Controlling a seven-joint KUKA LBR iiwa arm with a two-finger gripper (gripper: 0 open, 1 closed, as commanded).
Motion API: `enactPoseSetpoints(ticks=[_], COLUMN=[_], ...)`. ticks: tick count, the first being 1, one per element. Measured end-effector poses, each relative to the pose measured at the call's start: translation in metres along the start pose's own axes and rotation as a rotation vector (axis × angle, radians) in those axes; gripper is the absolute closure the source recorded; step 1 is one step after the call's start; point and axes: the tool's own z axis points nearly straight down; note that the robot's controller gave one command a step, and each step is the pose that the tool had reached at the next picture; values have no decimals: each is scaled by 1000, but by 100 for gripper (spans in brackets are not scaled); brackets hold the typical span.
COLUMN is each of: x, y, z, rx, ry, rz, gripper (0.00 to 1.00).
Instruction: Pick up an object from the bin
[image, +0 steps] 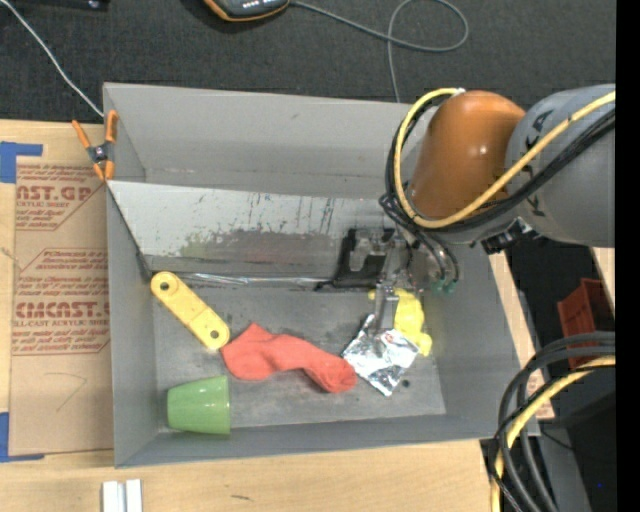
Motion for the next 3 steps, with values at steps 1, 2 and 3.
enactPoseSetpoints(ticks=[1,2,3], x=[-2,63,55], y=[0,47,56], z=[-5,110,30], rx=[0,-1,0], ry=[-8,-1,-10], rz=[0,218,89], gripper=[0,0,0])
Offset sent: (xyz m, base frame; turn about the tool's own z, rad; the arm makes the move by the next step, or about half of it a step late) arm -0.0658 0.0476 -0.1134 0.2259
